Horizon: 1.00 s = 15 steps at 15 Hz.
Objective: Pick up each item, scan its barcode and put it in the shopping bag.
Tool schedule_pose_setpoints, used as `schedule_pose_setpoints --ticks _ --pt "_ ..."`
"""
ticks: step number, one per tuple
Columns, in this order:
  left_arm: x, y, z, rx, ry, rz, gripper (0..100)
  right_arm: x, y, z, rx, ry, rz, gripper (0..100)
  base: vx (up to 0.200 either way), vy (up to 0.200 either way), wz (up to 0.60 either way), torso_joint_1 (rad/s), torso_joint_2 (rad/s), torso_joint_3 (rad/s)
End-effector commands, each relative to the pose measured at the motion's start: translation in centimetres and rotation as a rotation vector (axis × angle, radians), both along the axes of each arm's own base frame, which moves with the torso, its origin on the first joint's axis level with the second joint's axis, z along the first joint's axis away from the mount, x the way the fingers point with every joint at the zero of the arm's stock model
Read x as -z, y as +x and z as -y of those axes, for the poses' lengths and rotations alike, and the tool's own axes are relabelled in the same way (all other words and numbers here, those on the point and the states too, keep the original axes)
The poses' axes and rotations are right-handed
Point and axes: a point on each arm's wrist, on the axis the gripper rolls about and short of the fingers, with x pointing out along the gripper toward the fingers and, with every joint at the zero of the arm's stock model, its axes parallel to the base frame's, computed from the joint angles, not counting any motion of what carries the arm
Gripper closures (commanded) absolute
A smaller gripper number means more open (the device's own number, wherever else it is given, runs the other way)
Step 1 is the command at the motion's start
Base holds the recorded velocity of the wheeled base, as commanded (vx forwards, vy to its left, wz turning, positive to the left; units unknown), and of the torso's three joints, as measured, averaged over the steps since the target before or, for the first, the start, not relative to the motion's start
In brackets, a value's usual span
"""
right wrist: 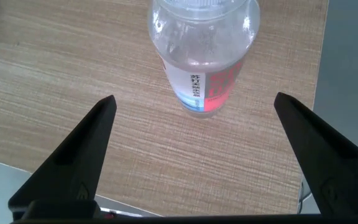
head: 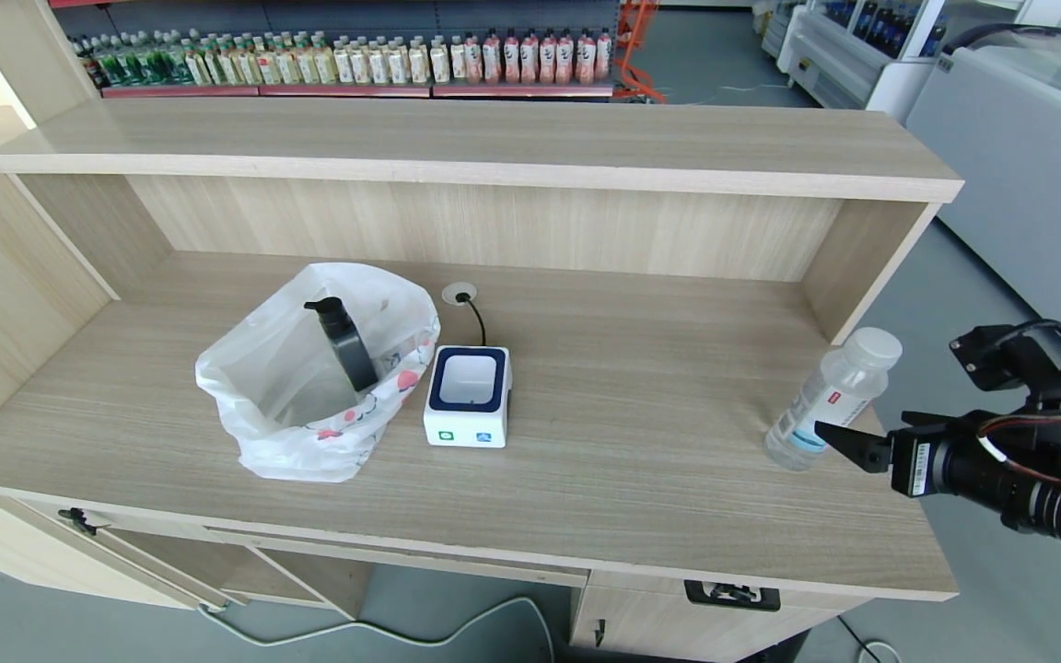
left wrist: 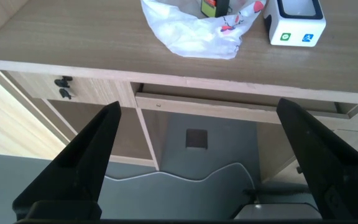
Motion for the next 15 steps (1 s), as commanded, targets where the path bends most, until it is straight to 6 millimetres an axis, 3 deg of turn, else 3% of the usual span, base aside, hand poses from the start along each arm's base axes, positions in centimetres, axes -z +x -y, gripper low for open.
schedule_pose_setpoints --ticks 1,15 --pt "0.0 0.0 0.0 0.0 0.0 0.0 0 0.2 0.6 -0.4 -0.015 -0.001 -0.001 0 0.0 0.0 0.0 0.0 0.0 0.0" --pt "0.0 0.0 0.0 0.0 0.0 0.0 0 2.3 4.4 -0.9 -0.042 -0.079 0.035 0 0.0 0.0 0.0 0.0 0.0 0.0"
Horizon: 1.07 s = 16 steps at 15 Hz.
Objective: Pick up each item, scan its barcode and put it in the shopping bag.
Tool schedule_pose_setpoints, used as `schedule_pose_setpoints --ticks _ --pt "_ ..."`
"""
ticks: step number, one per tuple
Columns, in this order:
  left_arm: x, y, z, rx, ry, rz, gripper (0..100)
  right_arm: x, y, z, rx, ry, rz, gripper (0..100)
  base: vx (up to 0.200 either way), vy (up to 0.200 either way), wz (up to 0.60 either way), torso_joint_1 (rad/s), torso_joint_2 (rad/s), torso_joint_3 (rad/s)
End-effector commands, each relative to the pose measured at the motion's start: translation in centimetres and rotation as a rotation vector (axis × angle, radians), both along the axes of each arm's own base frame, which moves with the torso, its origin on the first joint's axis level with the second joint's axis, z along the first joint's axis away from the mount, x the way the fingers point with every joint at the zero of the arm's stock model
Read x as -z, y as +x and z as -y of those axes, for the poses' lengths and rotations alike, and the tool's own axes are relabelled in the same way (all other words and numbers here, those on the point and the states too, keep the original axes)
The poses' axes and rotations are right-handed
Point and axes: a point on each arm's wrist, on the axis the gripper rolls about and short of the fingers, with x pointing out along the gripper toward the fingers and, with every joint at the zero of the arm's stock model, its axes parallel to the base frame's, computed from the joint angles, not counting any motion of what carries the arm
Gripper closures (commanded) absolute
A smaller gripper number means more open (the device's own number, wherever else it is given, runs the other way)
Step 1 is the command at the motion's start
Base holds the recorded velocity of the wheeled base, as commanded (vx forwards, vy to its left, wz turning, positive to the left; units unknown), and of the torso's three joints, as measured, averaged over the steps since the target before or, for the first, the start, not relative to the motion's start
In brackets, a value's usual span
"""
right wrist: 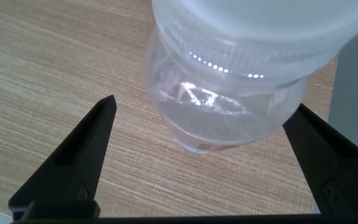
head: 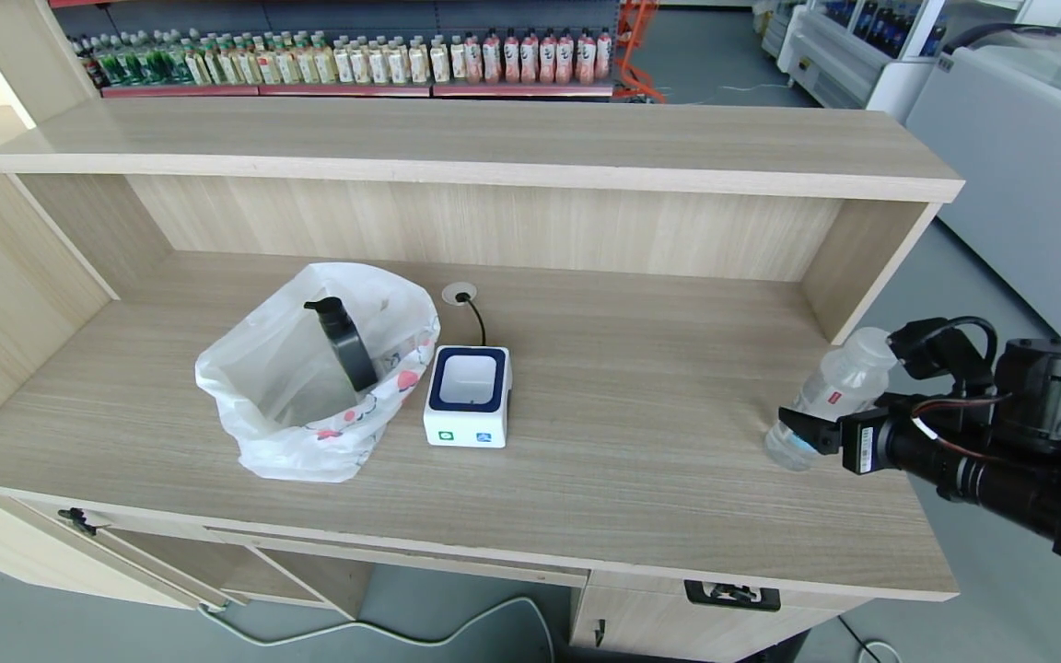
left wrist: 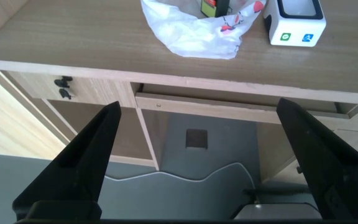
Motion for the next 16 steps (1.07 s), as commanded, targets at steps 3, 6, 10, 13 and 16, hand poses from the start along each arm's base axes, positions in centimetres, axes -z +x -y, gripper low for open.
schedule_pose_setpoints --ticks 3,6,10,13,16 --pt "0.0 0.0 0.0 0.0 0.0 -0.001 0 0.6 1.1 -0.2 -0.003 0.001 -0.013 0 0.0 0.0 0.0 0.0 0.0 0.0" --pt "0.0 0.0 0.0 0.0 0.0 -0.001 0 0.8 1.9 -0.4 -0.013 0.002 0.004 0 0.0 0.0 0.0 0.0 0.0 0.0" --pt "0.0 0.0 0.0 0.0 0.0 -0.001 0 1.2 2.1 -0.8 -0.05 -0.03 0.016 0 0.0 0.0 0.0 0.0 0.0 0.0" --pt "0.0 0.0 0.0 0.0 0.0 0.0 0 1.6 2.4 -0.9 -0.052 -0.032 0.016 0 0.0 0.0 0.0 0.0 0.0 0.0" --pt "0.0 0.0 0.0 0.0 0.0 0.0 0 1.9 2.7 -0.9 -0.051 -0.032 0.01 0 0.0 0.0 0.0 0.0 0.0 0.0"
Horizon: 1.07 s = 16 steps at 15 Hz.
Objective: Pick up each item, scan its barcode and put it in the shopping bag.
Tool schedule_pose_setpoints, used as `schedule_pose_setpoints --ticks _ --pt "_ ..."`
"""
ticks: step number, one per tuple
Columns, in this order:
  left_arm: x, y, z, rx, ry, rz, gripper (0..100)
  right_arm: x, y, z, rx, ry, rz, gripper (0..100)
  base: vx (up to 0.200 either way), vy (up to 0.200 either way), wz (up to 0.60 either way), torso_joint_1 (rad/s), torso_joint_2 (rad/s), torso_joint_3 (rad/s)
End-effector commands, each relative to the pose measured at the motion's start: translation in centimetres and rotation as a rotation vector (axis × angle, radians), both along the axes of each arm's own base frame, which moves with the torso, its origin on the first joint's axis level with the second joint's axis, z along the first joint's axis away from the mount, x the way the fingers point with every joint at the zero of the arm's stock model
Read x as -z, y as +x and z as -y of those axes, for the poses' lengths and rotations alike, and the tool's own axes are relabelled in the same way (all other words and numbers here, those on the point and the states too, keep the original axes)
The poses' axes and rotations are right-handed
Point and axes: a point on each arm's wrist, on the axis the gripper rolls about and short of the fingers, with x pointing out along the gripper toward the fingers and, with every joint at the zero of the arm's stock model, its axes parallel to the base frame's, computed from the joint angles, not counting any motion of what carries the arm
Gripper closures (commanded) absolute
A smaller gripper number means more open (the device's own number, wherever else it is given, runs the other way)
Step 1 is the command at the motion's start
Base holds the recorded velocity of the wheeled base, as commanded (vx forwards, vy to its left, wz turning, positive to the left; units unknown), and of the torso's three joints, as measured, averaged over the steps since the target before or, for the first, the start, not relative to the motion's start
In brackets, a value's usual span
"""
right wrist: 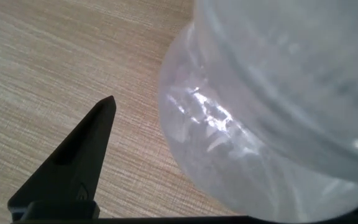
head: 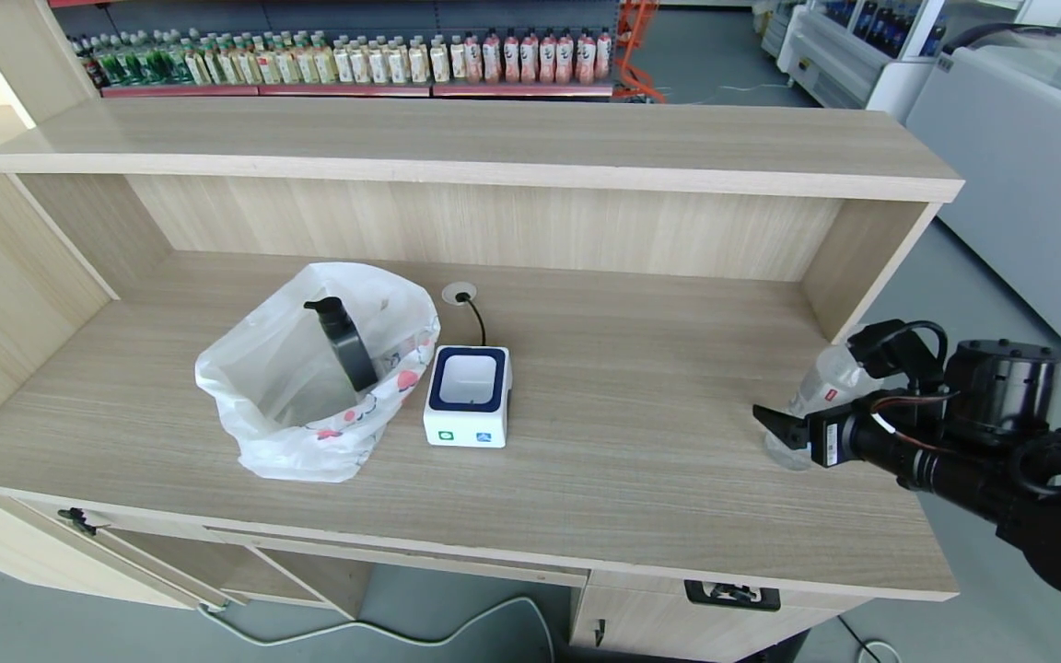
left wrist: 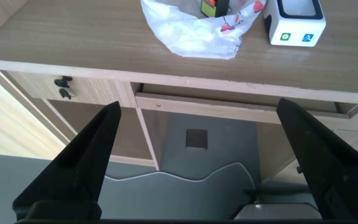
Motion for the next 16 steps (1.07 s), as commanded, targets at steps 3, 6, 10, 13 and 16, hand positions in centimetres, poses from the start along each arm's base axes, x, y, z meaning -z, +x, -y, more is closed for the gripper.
schedule_pose_setpoints --ticks 3,6,10,13,16 --pt "0.0 0.0 0.0 0.0 0.0 -0.002 0 0.1 0.3 0.0 0.0 0.003 0.022 100 0.0 0.0 0.0 0.0 0.0 0.0" --pt "0.0 0.0 0.0 0.0 0.0 0.0 0 -0.1 0.3 0.1 0.0 -0.005 0.05 100 0.0 0.0 0.0 0.0 0.0 0.0" --pt "0.0 0.0 0.0 0.0 0.0 0.0 0 0.1 0.2 0.2 -0.007 -0.054 0.059 100 0.0 0.0 0.0 0.0 0.0 0.0" --pt "0.0 0.0 0.0 0.0 0.0 0.002 0 -0.6 0.1 0.2 -0.008 -0.053 0.09 100 0.0 0.0 0.0 0.0 0.0 0.0" --pt "0.0 0.0 0.0 0.0 0.0 0.002 0 -5.0 -0.8 1.2 -0.039 0.029 0.218 100 0.0 0.0 0.0 0.0 0.0 0.0"
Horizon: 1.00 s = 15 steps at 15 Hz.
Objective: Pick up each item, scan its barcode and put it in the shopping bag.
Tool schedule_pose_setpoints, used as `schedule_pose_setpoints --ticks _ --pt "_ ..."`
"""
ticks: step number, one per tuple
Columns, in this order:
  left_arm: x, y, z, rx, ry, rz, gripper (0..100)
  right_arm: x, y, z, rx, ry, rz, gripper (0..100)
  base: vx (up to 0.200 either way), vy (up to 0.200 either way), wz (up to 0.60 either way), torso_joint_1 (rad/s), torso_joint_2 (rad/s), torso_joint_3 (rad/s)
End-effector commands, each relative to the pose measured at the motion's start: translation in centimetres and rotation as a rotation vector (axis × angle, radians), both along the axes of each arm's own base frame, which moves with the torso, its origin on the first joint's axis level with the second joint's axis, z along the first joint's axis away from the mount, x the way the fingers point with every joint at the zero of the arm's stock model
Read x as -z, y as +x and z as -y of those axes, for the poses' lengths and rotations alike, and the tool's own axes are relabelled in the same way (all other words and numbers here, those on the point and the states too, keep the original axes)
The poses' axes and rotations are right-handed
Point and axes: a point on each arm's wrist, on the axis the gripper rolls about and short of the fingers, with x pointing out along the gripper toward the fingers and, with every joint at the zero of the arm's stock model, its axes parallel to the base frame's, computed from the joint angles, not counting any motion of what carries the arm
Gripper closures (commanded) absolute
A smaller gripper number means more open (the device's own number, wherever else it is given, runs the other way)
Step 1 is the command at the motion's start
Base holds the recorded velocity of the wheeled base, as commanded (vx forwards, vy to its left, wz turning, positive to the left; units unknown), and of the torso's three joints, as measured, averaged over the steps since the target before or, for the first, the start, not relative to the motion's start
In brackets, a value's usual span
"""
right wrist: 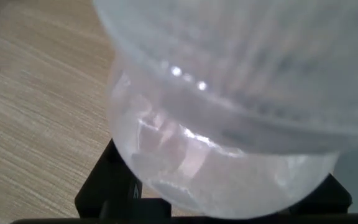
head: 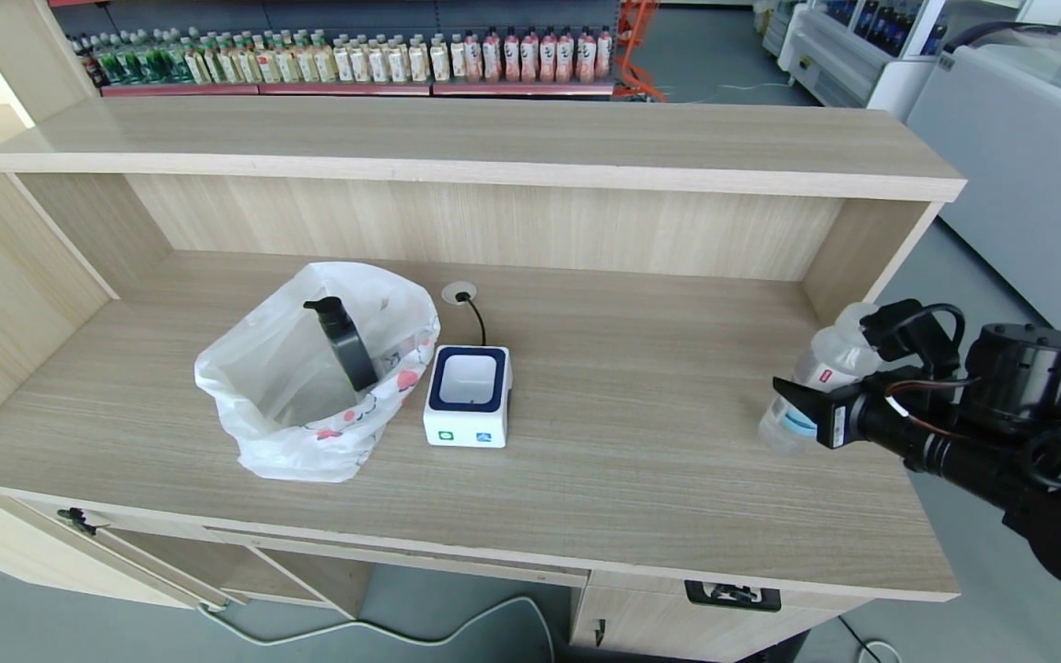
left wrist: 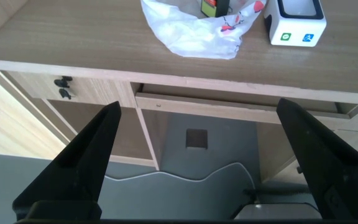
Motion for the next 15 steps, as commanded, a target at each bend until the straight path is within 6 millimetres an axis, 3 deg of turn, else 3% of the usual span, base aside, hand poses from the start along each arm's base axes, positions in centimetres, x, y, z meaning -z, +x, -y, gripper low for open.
schedule_pose_setpoints --ticks 1,4,6,10,15 --pt "0.0 0.0 0.0 0.0 0.0 -0.002 0 -5.8 -2.2 1.1 -0.052 0.114 0.109 100 0.0 0.0 0.0 0.0 0.0 0.0" --pt "0.0 0.0 0.0 0.0 0.0 0.0 0 -13.4 -7.4 -0.1 -0.403 0.393 0.046 100 0.0 0.0 0.0 0.0 0.0 0.0" --pt "0.0 0.0 0.0 0.0 0.0 0.0 0 -16.5 -11.3 -1.7 -0.611 0.436 -0.026 100 0.0 0.0 0.0 0.0 0.0 0.0" --pt "0.0 0.0 0.0 0.0 0.0 0.001 0 -16.5 -14.4 -4.5 -0.822 0.432 -0.071 100 0.0 0.0 0.0 0.0 0.0 0.0" --pt "0.0 0.0 0.0 0.0 0.0 0.0 0 -17.0 -16.7 -5.9 -1.065 0.418 -0.086 100 0.0 0.0 0.0 0.0 0.0 0.0"
